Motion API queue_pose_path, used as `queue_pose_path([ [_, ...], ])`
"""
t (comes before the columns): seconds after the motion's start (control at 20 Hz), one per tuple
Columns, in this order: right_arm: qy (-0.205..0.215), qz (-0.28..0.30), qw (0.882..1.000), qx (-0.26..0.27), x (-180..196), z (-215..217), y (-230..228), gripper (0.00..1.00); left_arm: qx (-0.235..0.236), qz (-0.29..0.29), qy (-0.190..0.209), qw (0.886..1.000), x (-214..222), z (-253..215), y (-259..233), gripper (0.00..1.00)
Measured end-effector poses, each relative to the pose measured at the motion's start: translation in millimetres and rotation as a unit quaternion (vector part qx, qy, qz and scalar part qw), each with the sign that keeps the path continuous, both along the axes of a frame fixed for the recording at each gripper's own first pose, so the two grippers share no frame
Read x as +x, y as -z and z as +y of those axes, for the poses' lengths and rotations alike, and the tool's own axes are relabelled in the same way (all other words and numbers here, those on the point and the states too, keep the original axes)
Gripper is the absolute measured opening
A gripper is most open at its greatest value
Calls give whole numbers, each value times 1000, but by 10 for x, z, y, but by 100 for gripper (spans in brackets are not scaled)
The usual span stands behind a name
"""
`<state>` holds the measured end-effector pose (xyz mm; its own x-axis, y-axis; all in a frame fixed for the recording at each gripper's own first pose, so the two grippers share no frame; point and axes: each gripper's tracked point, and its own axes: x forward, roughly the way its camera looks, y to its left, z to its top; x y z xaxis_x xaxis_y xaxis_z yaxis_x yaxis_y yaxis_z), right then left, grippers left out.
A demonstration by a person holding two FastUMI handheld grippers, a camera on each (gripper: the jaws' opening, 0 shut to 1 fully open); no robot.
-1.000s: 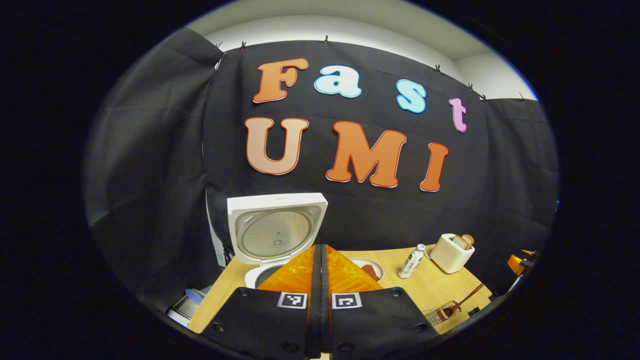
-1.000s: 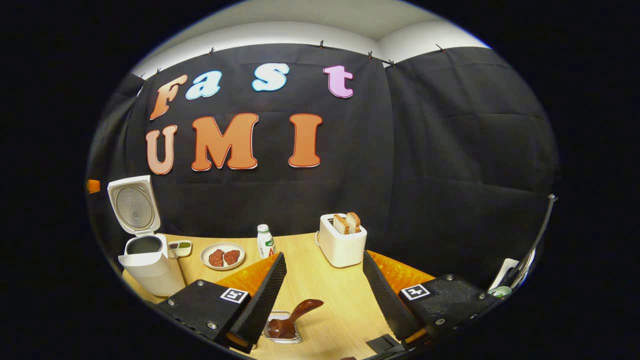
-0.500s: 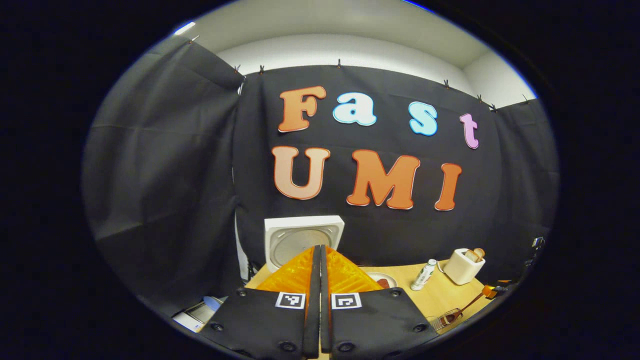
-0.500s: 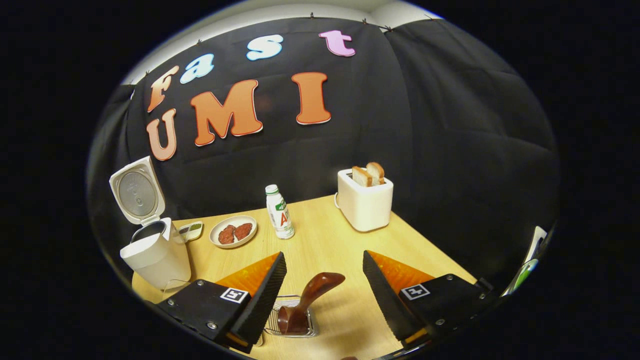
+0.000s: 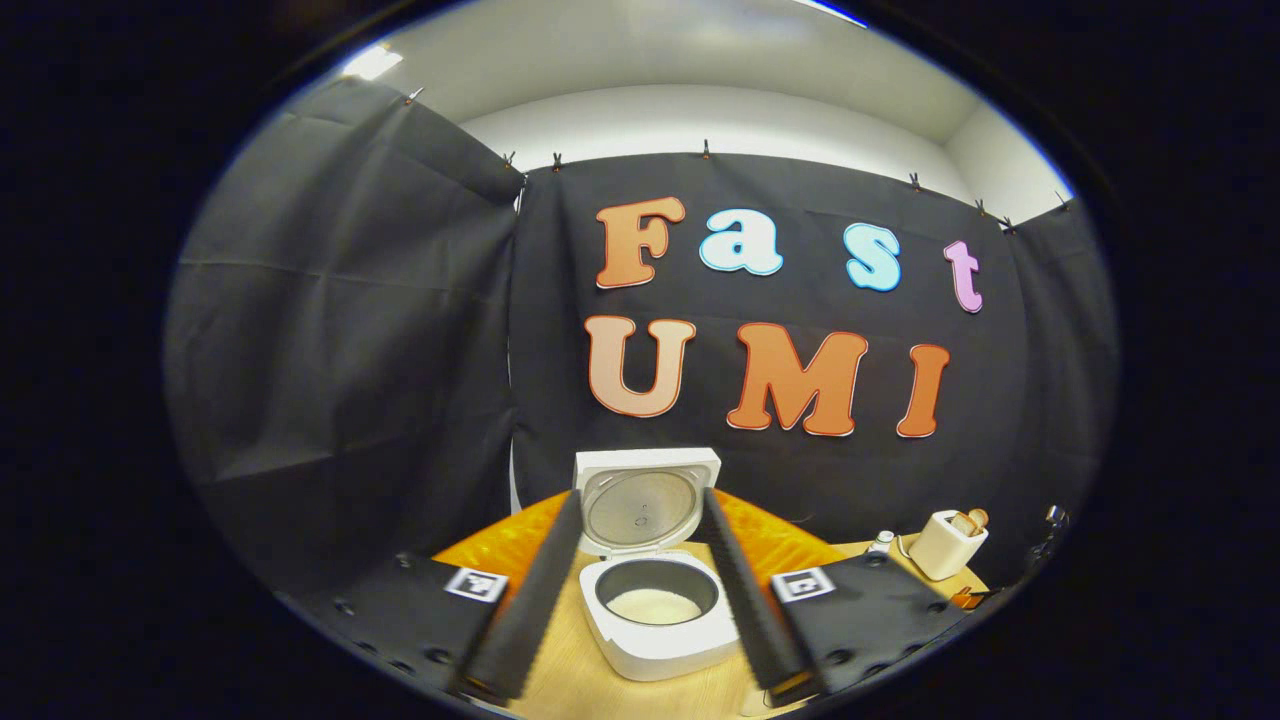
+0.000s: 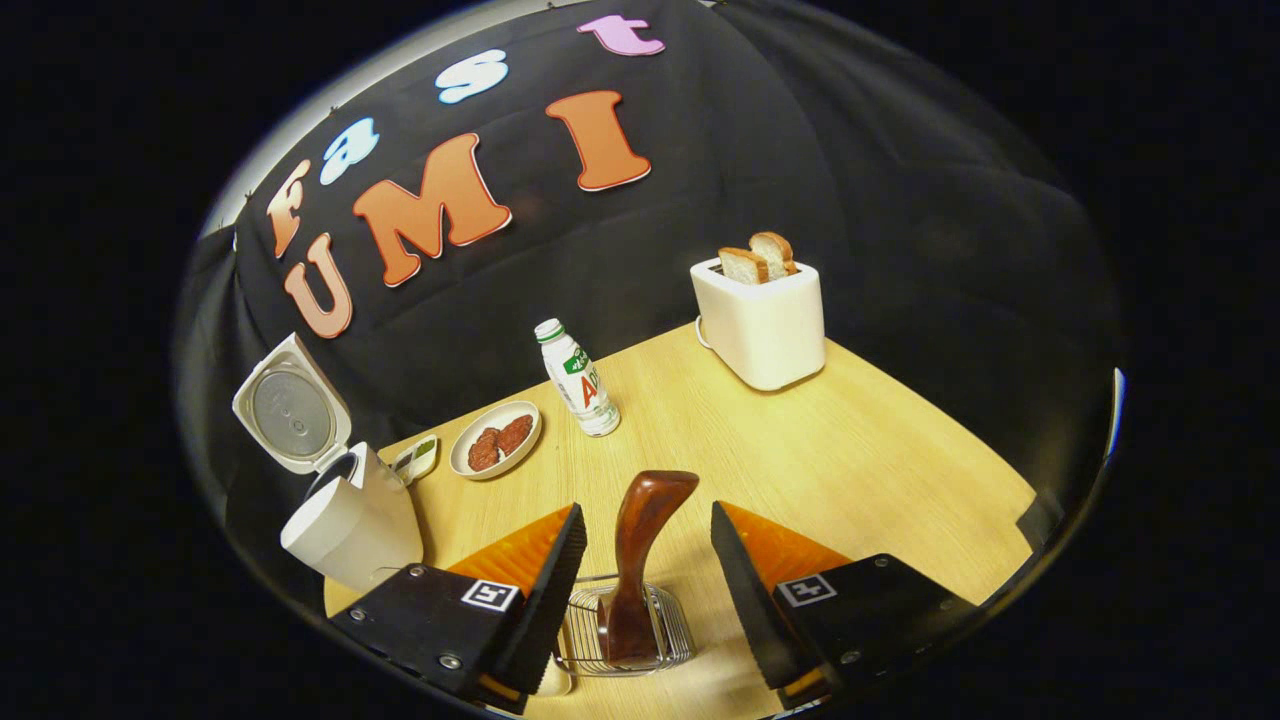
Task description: Close the left gripper, press the button to open the rice cooker; take a wooden spoon from the chopstick holder with the right hand, scoop a spoonful of rice and pour it into the rice cooker, then put the wooden spoon back into the chopstick holder.
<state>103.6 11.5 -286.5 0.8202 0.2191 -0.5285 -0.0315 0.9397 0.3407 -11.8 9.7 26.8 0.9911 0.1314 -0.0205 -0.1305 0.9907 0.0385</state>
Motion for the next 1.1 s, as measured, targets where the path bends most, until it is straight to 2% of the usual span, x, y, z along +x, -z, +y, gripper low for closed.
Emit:
queue_pose_path([
  [0.05,-3,9,1000,10,38,29,30,75,5,1,-3,1000,-37,7,12,90],
  [0.1,-4,19,1000,20,56,49,65,72,10,2,-8,1000,-71,24,6,90],
  [0.15,-8,30,999,29,88,73,106,72,13,0,-16,1000,-93,38,-10,80],
  [0.35,-5,47,998,41,215,144,180,72,17,-8,-38,999,-158,90,-21,100],
  [0.45,-6,54,998,42,234,156,206,68,11,-7,-43,999,-187,95,2,100],
  [0.5,-3,58,997,41,259,147,226,63,6,-7,-45,999,-201,94,11,100],
  [0.55,-5,64,997,52,245,166,216,49,3,-5,-48,999,-218,108,26,100],
  [0.6,-6,73,995,66,237,201,191,41,2,-4,-52,999,-231,126,39,100],
  [0.75,-18,83,991,103,140,316,103,27,0,0,-61,998,-262,180,93,100],
  [1.1,-32,37,998,47,-3,384,-127,7,-14,3,-43,999,-179,190,98,100],
])
